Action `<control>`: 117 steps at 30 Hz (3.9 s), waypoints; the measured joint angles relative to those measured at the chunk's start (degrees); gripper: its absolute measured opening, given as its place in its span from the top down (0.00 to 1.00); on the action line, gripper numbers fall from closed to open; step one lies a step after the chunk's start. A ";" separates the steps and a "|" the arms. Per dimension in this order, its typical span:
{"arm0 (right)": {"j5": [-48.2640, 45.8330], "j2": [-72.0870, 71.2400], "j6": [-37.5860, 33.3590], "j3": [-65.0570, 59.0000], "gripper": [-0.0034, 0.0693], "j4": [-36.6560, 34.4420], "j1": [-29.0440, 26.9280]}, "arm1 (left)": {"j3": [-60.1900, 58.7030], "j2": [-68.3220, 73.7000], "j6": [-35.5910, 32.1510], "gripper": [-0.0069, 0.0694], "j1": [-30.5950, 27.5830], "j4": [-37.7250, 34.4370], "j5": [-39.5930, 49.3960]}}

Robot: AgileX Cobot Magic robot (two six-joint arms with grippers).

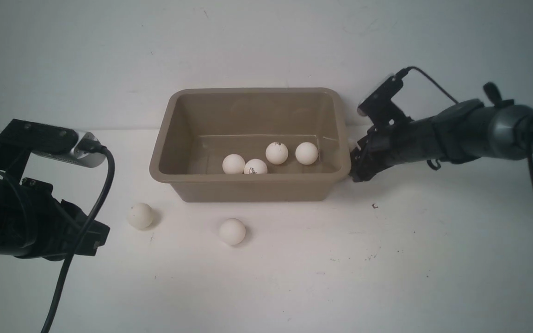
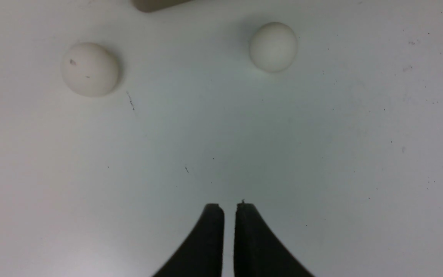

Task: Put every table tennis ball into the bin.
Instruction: Use the right arm to clamp the table tennis ball closest to it, then use the right arm to put the table tennis ball into the box

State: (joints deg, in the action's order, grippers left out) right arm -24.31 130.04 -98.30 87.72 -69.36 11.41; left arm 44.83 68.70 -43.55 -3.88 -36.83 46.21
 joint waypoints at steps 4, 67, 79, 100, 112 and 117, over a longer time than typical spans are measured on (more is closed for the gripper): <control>1.63 0.59 -0.35 0.21 0.50 -0.79 0.23 | 0.00 0.00 -0.11 0.87 0.00 0.00 0.19; 1.01 11.92 -18.53 17.16 0.42 -15.50 0.23 | 0.00 0.00 -0.11 0.87 0.00 0.00 1.43; 2.91 15.00 -19.69 22.25 0.47 -16.64 0.31 | 0.00 0.00 -0.11 0.87 0.00 0.00 1.43; 2.84 8.76 -2.34 19.77 0.47 0.28 -1.07 | 0.00 0.00 -0.11 0.87 0.00 0.00 1.43; -11.62 -2.41 14.35 14.66 0.47 16.23 -5.71 | 0.00 0.00 -0.11 0.87 0.00 0.00 1.43; -15.47 -6.79 16.48 14.72 0.47 14.96 -0.75 | 0.00 0.00 -0.11 0.87 0.00 0.00 1.31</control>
State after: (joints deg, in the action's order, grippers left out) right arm -39.78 123.25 -81.82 102.44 -54.40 10.65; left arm 44.83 68.70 -43.66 -3.88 -36.83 47.53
